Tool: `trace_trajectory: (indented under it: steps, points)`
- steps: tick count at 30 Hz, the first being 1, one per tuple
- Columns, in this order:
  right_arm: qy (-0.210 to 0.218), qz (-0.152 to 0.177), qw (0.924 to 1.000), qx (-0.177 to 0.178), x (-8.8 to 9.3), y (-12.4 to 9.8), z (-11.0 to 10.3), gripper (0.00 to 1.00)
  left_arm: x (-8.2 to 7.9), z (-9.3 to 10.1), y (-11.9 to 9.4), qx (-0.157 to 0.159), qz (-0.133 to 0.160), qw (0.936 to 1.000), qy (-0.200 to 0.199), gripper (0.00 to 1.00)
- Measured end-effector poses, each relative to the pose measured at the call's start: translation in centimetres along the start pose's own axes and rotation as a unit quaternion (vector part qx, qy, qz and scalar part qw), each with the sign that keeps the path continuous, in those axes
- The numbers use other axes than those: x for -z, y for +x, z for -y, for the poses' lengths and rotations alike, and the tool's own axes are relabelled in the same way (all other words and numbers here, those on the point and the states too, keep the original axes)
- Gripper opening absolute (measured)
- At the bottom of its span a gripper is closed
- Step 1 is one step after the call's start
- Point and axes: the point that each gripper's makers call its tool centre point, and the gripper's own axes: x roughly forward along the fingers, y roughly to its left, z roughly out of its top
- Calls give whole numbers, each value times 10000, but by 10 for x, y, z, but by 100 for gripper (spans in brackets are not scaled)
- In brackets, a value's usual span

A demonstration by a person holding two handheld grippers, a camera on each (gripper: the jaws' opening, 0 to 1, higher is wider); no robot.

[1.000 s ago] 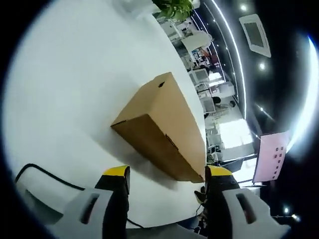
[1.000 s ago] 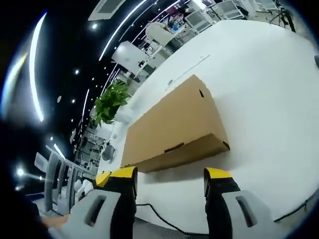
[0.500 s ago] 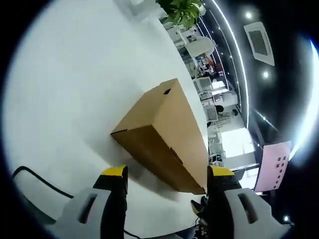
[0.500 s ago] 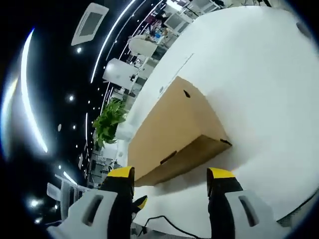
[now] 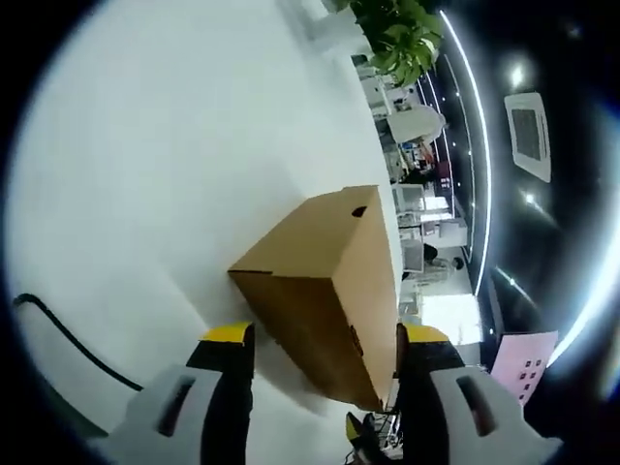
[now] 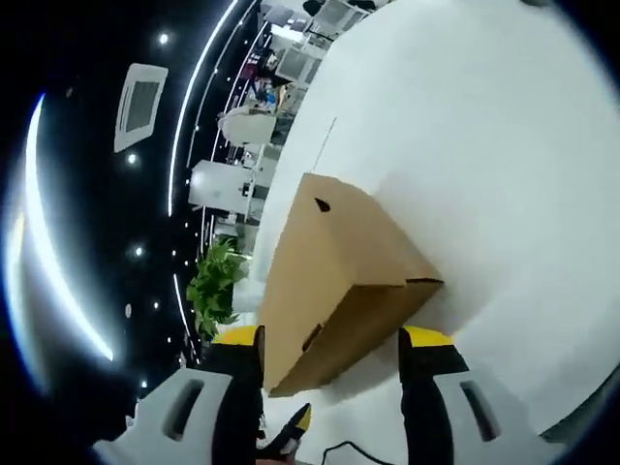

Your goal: Operate the shoe box by opening the lid, removing the specified soft item, and placing it in the target area until the item is outside and the box remains undamaged.

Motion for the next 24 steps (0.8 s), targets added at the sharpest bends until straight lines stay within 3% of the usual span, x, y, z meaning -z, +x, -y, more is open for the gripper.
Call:
trace_trajectory:
  steps: [3, 8, 18, 20, 22, 24]
  points:
    - [605, 192, 9978, -166, -7, 3, 5, 52, -3, 1, 2, 38, 44, 9999, -100, 57]
    - [1025, 318, 9939, -251, -11, 3, 15, 48, -6, 0, 4, 32, 159, 9993, -328, 57]
    - [914, 395, 9948, -222, -8, 4, 16, 41, -9, -10, 9, -111, 174, 9993, -296, 58]
    - [885, 395, 9950, -223, -8, 4, 15, 36, -8, -9, 10, -93, 148, 9994, -292, 58]
    - [799, 365, 9960, -145, -6, 4, 15, 29, -6, -8, 9, -127, 119, 9998, -140, 56]
    - [752, 368, 9964, -162, -7, 5, 14, 29, -7, -8, 9, -183, 152, 9997, 43, 55]
